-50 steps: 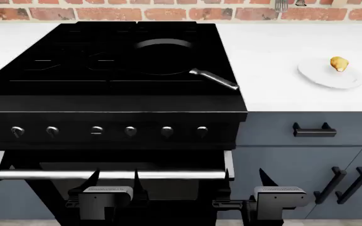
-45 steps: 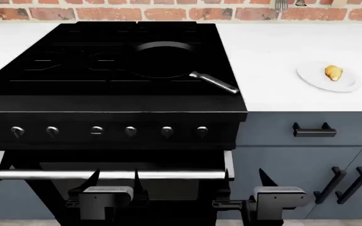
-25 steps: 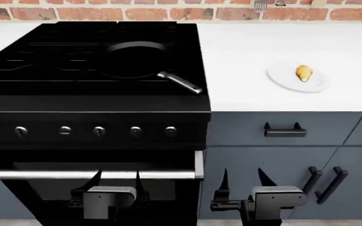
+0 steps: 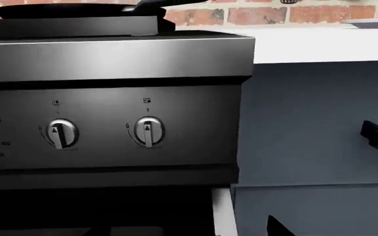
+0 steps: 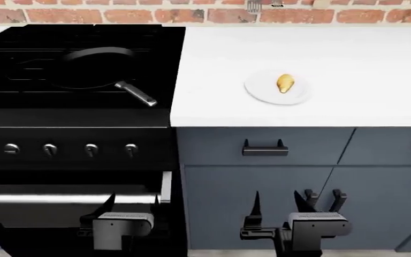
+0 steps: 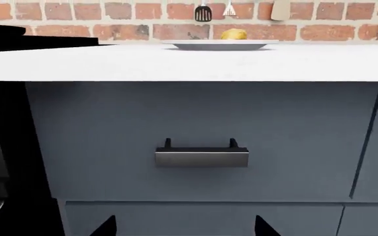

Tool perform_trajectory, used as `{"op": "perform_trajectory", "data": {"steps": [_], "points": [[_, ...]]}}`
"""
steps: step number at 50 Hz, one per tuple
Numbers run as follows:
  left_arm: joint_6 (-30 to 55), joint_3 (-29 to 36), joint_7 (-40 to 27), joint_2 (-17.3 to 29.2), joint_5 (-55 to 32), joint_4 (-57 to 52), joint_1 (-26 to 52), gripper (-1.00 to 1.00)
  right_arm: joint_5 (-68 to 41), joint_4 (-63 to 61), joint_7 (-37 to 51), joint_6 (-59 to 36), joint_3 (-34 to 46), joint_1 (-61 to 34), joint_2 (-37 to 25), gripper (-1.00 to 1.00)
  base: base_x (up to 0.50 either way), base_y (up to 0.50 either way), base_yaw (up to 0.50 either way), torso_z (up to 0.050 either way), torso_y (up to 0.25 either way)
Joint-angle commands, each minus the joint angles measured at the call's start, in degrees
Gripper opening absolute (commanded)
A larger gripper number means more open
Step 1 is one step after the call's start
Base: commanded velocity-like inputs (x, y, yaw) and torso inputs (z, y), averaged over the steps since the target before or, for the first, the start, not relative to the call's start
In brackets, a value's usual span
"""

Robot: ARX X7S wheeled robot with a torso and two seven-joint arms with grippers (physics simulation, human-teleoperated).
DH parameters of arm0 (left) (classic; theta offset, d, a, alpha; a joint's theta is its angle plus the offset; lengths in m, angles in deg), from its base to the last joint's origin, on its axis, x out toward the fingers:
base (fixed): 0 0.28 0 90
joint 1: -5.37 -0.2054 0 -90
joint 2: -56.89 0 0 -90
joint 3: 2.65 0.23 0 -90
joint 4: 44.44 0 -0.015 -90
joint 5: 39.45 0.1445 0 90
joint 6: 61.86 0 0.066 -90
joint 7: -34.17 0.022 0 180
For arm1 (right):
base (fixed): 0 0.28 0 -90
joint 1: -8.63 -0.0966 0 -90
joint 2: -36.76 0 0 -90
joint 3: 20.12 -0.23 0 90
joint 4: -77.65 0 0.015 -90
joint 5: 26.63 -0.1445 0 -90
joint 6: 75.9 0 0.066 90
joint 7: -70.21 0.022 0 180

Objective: Pick the croissant and place it on the pan. Then turn on the stove to warm the croissant.

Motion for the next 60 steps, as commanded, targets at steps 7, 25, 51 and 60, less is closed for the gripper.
{"op": "perform_trajectory", "data": {"steps": [7,25,51,60], "points": [[-0.25,2.12,-1.74,1.47,0.76,0.41,0.2,1.0,-0.04,0.12,1.19,-0.51,2.14,-0.49,-1.32,1.0,0.0,0.0,0.0,0.02,0.015],[0.77,2.57,-2.98,2.05,-0.8,0.66,0.5,1.0,-0.69,0.26,2.51,-1.27,3.35,-0.83,-2.04,1.0,0.0,0.0,0.0,0.05,0.057],[36.82,2.35,6.34,12.86,-13.76,-29.94,11.9,1.0,-25.76,-50.21,1.8,-58.85,-5.95,-10.9,-7.39,1.0,0.0,0.0,0.0,0.032,0.033],[46.91,-0.74,8.21,13.36,-20.69,-32.14,22.36,1.0,-56.23,-55.9,21.01,-92.41,-18.17,-30.61,-11.62,1.0,0.0,0.0,0.0,0.0,0.0]]}}
